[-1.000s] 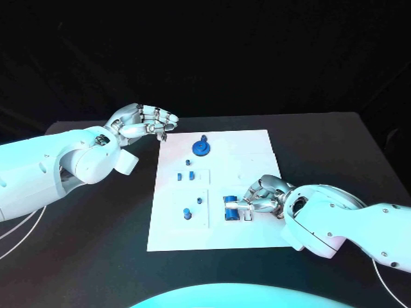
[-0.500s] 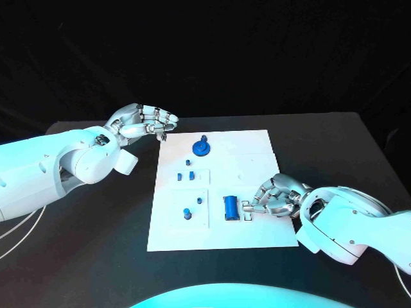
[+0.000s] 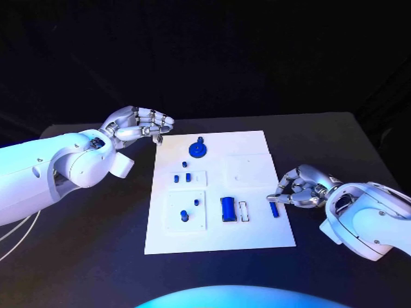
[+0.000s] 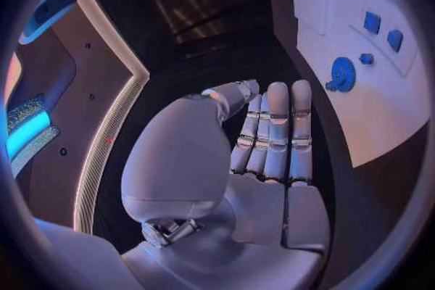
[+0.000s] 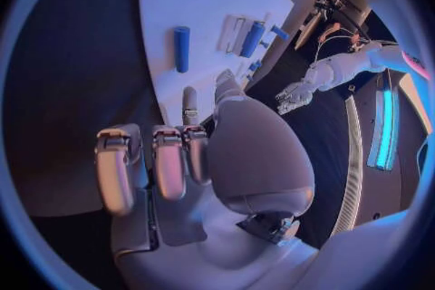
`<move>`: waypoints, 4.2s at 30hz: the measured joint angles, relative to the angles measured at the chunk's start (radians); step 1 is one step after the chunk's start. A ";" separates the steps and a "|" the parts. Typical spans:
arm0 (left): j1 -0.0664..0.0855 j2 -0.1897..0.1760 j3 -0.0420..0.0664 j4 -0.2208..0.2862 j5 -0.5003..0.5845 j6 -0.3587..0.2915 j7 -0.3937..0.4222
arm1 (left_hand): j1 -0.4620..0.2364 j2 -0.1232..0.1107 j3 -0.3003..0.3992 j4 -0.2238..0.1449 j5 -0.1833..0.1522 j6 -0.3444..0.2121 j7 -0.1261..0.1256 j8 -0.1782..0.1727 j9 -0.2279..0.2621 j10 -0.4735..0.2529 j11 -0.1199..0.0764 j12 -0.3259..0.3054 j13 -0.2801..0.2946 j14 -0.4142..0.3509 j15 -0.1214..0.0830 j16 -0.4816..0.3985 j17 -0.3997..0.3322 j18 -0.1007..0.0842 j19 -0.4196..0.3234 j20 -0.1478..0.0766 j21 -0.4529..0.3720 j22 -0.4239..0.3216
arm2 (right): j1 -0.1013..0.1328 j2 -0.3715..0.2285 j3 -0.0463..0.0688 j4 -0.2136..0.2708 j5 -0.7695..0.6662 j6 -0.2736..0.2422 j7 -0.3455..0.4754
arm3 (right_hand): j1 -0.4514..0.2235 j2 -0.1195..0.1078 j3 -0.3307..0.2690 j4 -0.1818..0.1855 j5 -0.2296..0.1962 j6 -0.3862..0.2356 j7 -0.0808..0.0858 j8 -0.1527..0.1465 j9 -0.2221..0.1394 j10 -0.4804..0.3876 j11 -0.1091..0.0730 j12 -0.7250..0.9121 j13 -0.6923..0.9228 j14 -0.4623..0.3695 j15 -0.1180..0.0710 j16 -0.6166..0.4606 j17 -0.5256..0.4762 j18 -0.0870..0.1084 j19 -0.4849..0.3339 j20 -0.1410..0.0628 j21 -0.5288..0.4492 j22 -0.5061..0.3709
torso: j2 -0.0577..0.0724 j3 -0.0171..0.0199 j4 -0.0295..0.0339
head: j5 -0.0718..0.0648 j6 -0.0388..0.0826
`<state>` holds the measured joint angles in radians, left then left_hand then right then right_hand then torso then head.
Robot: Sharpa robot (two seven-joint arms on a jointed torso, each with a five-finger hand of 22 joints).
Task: Assemble the parts on the task board
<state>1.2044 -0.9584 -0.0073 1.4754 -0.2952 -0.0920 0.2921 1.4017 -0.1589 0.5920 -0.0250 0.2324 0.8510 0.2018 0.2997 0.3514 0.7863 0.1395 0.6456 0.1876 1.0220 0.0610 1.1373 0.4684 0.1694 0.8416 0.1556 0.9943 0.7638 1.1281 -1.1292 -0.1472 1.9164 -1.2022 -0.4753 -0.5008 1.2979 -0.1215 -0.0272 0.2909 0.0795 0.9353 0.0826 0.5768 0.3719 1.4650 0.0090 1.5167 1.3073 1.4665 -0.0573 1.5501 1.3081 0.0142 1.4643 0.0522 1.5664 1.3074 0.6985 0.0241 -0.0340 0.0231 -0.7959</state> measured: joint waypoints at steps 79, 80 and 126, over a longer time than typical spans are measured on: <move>0.000 -0.003 0.000 0.000 -0.001 0.004 -0.001 | 0.000 0.000 0.003 -0.003 0.000 0.000 0.000 0.004 0.000 0.000 0.000 0.004 -0.002 0.000 0.000 0.000 0.000 0.000 0.000 0.000 0.000 0.002 | -0.040 0.121 -0.001 0.036 -0.020 -0.015 -0.085 | 0.065 -0.090 0.420 0.000 0.421 0.041 -0.013 -0.015 -0.037 0.002 -0.013 0.009 0.000 0.000 -0.007 0.000 0.000 0.000 0.000 -0.007 0.000 0.000 | 0.000 -0.0003 0.0021 | -0.003 -0.019; 0.000 -0.003 0.000 0.000 -0.001 0.004 -0.001 | 0.000 0.000 0.003 -0.003 0.000 0.000 0.000 0.004 0.000 0.000 0.000 0.004 -0.002 0.000 0.000 0.000 0.000 0.000 0.000 0.000 0.000 0.002 | -0.040 0.123 -0.001 0.034 -0.008 -0.017 -0.084 | 0.060 -0.090 0.433 -0.011 0.421 0.041 -0.013 -0.015 -0.037 0.002 -0.013 0.009 0.000 0.000 -0.007 0.000 0.000 0.000 0.000 -0.007 0.000 0.000 | 0.000 -0.0008 0.0021 | -0.004 -0.019; 0.000 -0.008 0.000 0.005 -0.002 0.009 -0.007 | -0.003 0.003 0.003 -0.003 0.000 0.000 0.000 0.004 0.000 0.000 0.000 0.004 -0.003 0.000 0.000 0.000 -0.001 0.000 -0.004 -0.004 0.005 0.004 | -0.046 0.212 -0.002 -0.047 0.039 0.030 -0.133 | -0.146 -0.082 0.420 0.001 0.181 0.040 -0.018 0.008 -0.010 0.002 -0.012 0.012 0.000 0.000 -0.007 0.000 0.000 0.000 0.000 -0.007 0.000 0.001 | 0.000 0.0000 0.0012 | 0.000 -0.028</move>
<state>1.2043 -0.9665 -0.0075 1.4803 -0.2972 -0.0825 0.2856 1.3988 -0.1560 0.5947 -0.0277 0.2324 0.8510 0.2018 0.3039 0.3515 0.7863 0.1395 0.6500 0.1849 1.0220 0.0609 1.1373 0.4671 0.1695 0.8379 0.1519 0.9990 0.7680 1.0825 -0.9172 -0.1492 1.8690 -1.1636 -0.4453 -0.6336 1.1521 -0.2035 0.3932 0.2917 0.2607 0.9757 0.0644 0.5845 0.3616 1.4667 -0.0035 1.5284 1.3074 1.4664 -0.0647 1.5499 1.3076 0.0143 1.4643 0.0448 1.5664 1.3079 0.6987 0.0241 -0.0329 0.0232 -0.8238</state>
